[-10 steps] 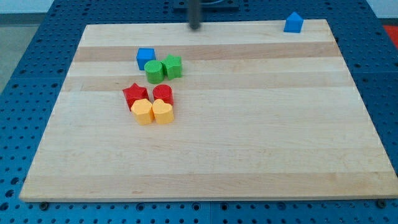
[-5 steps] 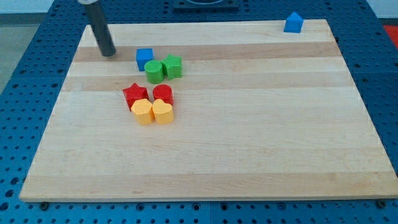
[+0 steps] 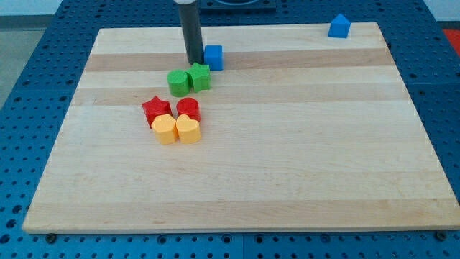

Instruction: Push the blue cube towards top right diagnonal to the green star

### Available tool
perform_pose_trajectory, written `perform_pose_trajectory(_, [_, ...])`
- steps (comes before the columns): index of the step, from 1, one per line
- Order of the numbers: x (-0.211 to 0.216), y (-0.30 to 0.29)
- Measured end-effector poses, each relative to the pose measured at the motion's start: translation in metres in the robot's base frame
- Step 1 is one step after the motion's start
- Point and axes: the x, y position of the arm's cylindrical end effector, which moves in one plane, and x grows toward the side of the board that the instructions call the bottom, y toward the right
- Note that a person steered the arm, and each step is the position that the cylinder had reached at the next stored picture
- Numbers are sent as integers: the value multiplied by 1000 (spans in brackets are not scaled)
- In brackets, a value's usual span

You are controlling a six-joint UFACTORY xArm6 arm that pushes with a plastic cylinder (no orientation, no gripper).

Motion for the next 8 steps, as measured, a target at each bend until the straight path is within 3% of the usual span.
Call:
perform_pose_trajectory(2, [9, -45])
perform_pose_trajectory(5, [11, 123])
perform_pose_trajectory(7, [10, 5])
perform_pose_trajectory(8, [-12, -23])
